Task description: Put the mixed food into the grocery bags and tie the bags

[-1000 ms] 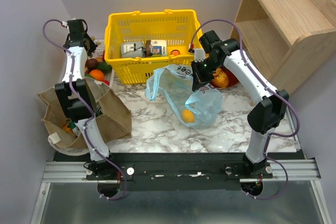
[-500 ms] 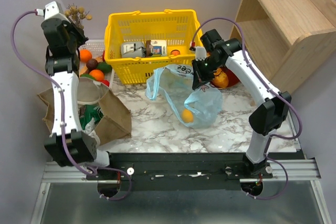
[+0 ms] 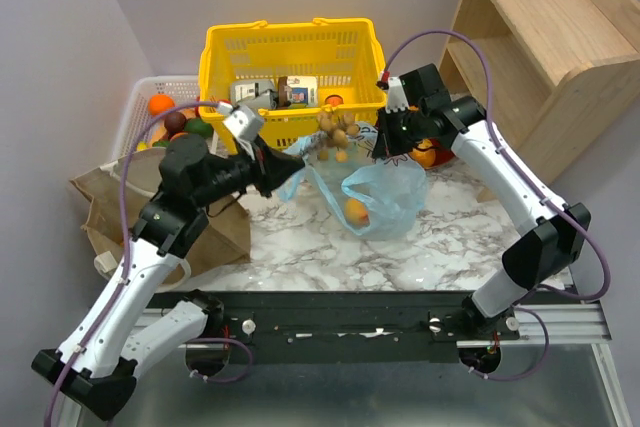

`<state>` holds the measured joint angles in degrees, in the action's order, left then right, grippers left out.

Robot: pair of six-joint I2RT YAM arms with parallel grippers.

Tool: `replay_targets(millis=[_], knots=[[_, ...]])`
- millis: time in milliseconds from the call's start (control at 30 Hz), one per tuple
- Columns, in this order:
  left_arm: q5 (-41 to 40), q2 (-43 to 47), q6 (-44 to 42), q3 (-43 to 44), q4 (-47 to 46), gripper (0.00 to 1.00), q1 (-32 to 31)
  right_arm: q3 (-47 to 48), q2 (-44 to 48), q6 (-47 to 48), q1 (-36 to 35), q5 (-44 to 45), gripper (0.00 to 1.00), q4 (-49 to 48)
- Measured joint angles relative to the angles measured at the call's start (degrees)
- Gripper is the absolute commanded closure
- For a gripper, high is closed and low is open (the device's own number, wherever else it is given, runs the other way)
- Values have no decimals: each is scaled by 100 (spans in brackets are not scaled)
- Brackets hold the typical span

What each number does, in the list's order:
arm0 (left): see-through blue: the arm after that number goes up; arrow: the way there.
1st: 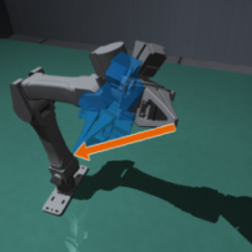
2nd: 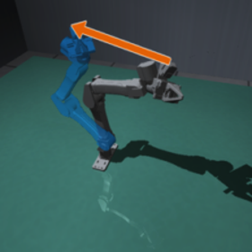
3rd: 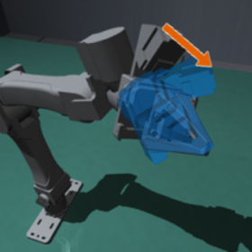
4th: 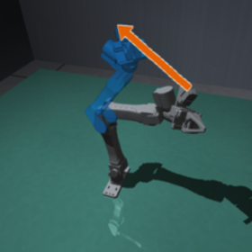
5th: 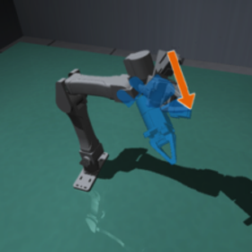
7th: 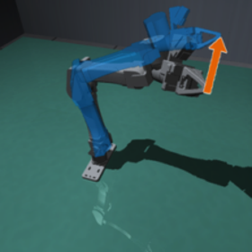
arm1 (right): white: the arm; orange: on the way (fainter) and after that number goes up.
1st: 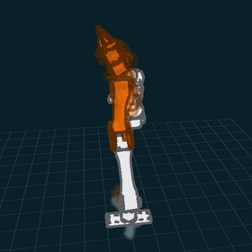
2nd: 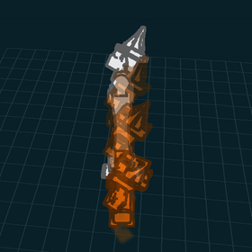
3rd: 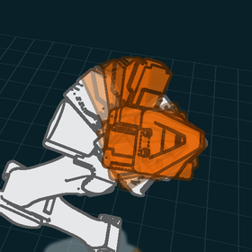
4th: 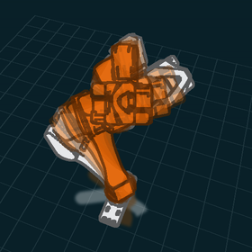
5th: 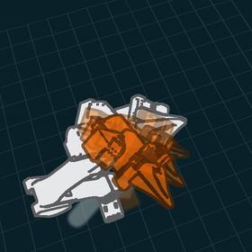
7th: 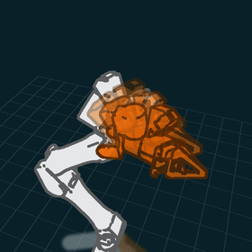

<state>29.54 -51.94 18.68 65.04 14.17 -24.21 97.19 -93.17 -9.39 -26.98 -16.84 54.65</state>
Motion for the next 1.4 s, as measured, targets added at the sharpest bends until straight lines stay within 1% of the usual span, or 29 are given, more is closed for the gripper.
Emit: replay_targets(millis=[67,167,267,400,567,867,1067,1300,1400], knots=[[66,297,-42,-570,83,100,-400,-337,81,2,0,212,99,-273],[90,417,-118,-1113,304,100,-765,-688,181,4,0,426,99,-549],[39,415,-157,-1416,501,100,-1049,-925,380,22,0,516,99,-704],[-350,407,-151,-1716,516,100,-1263,-1213,752,15,0,498,99,-979],[-776,273,-105,-1891,192,100,-1268,-1440,999,0,0,474,99,-1187],[-804,225,42,-1895,-1115,100,-1270,-1792,1056,0,0,527,99,-1263],[-813,24,26,-1856,-1467,100,-1268,-1808,1130,2,0,568,99,-1279],[-623,-190,251,-1853,-2197,100,-1270,-1919,1134,4,0,610,99,-1303],[-708,-431,205,-1838,-2205,100,-1270,-1963,1150,4,0,632,99,-1303]])
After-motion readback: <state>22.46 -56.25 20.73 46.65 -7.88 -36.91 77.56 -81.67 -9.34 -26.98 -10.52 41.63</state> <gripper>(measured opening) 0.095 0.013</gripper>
